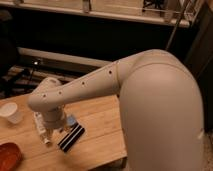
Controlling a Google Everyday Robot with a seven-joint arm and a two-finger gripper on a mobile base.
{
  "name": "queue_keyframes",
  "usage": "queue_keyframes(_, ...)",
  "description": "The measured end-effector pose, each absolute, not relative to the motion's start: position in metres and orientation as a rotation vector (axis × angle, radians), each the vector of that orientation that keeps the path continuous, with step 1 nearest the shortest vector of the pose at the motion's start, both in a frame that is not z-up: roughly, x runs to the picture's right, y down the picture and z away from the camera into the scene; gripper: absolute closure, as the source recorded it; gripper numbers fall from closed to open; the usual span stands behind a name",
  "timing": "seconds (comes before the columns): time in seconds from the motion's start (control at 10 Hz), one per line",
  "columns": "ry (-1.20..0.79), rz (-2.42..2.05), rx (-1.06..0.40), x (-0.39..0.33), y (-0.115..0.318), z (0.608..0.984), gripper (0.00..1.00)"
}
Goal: Stand the bottle upright
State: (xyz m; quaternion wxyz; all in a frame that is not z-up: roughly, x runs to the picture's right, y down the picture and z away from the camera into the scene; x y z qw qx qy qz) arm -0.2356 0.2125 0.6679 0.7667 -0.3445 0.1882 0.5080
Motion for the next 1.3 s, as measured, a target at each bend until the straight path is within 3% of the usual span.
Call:
queue_keyframes(0.5,0.37,0.961,-0.803,-0.305,0.26,0.672,0.35)
queue_keyframes(1.3,0.337,1.02,-0.693,-0.315,0.262,0.715,0.35)
